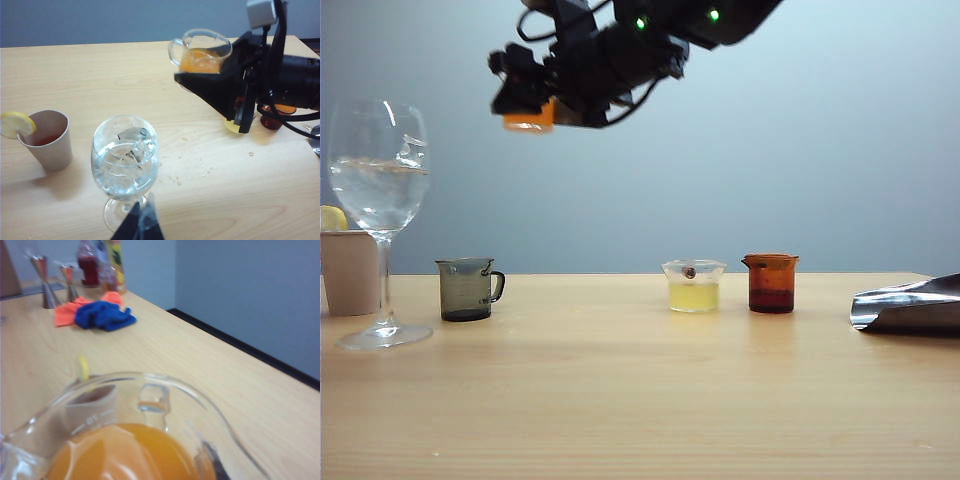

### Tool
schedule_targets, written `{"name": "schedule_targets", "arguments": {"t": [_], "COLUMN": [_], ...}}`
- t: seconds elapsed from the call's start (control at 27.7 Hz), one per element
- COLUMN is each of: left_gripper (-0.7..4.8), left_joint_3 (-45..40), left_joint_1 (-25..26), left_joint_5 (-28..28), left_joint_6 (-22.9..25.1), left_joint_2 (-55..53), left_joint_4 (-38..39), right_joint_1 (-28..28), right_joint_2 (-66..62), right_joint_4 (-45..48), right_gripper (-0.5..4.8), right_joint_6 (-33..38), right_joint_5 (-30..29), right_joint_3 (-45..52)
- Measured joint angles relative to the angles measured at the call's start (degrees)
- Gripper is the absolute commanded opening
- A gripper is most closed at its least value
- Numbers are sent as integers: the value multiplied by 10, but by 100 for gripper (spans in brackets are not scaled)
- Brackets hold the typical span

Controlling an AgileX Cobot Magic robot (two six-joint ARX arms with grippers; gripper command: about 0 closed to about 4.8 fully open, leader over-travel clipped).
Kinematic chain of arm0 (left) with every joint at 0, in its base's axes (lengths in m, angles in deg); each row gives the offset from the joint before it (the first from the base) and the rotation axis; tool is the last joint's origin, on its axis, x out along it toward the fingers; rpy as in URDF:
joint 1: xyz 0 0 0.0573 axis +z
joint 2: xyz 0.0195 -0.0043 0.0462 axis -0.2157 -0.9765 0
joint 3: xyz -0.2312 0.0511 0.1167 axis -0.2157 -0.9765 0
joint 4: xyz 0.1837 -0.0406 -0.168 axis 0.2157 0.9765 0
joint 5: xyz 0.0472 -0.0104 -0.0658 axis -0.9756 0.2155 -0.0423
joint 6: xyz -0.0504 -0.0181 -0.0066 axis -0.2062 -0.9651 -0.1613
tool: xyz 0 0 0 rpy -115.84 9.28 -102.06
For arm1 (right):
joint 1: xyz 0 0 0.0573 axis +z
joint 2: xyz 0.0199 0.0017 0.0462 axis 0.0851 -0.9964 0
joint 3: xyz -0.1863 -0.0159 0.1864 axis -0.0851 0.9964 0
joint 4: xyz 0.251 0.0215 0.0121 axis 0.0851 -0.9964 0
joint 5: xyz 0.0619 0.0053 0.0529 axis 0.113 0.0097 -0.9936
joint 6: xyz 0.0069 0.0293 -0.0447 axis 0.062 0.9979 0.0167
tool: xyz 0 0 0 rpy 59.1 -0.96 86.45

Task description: Pick up the second measuring cup from the left, pour the orange juice inside into the goblet, and finally put the measuring cup back in its original place.

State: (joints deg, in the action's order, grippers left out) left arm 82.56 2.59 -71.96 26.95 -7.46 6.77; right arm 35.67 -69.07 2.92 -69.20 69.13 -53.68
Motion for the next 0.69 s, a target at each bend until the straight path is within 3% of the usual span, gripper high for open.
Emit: {"name": "schedule_targets", "arguments": {"t": [0.69], "left_gripper": [-5], "left_joint_3": [0], "left_joint_1": [0], "left_joint_5": [0], "left_joint_6": [0], "left_joint_2": [0], "left_joint_4": [0], "right_joint_1": [18], "right_joint_2": [-22], "right_joint_4": [-36], "right_gripper": [-6], "right_joint_6": [-37], "right_joint_5": [-16], "right_joint_3": [-57]}}
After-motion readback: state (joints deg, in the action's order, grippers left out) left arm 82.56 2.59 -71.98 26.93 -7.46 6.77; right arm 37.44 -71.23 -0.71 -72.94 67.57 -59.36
